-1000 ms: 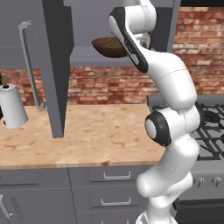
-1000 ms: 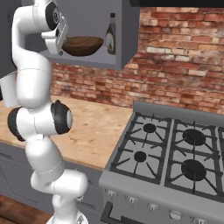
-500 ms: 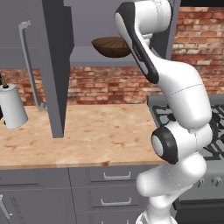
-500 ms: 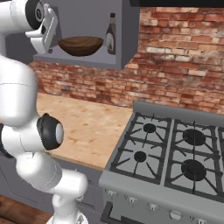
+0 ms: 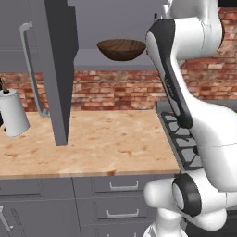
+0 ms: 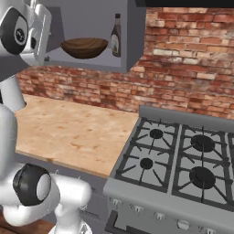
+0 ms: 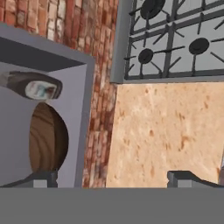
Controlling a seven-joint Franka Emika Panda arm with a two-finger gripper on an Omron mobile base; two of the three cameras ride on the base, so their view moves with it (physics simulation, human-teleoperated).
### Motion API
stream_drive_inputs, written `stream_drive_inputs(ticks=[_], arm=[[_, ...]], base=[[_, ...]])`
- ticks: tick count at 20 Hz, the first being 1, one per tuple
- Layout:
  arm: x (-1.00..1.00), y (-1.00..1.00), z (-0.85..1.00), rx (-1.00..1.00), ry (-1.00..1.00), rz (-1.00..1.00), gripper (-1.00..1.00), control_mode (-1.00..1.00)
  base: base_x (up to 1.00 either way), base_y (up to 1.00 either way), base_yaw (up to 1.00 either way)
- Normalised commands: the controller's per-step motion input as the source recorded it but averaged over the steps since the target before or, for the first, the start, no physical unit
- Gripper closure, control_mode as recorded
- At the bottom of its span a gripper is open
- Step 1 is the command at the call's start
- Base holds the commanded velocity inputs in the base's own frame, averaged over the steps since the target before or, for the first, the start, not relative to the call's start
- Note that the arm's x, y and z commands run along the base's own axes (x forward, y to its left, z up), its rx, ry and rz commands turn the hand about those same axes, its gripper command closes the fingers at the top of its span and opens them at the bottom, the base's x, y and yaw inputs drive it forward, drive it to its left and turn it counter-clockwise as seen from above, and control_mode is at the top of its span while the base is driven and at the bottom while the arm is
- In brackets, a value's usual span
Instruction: Pick the mug and place it in the sink. Pick the bowl and place it in the open cabinet and then close the cabinet.
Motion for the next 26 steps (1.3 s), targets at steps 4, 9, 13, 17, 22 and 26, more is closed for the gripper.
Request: stream_drive_inputs(ticks=[4, 9, 13, 17, 22, 26], arm=[[-1.0, -0.11, 0.08, -0.03, -0.16, 0.05, -1.0, -1.0], [-0.93, 0.54, 0.37, -0.2, -0.12, 0.04, -1.0, -1.0], [-0.96, 0.32, 0.31, -0.26, 0.0, 0.0, -1.0, -1.0], [-1.0, 0.28, 0.33, -0.18, 0.0, -0.01, -1.0, -1.0], [-0.85, 0.26, -0.02, -0.01, -0.12, -0.14, -1.0, -1.0], [-0.9, 0.19, -0.09, 0.03, -0.23, -0.35, -1.0, -1.0]], base=[[0.0, 0.0, 0.0], [0.0, 0.0, 0.0], [0.0, 0.0, 0.0], [0.0, 0.0, 0.0], [0.0, 0.0, 0.0], [0.0, 0.0, 0.0]])
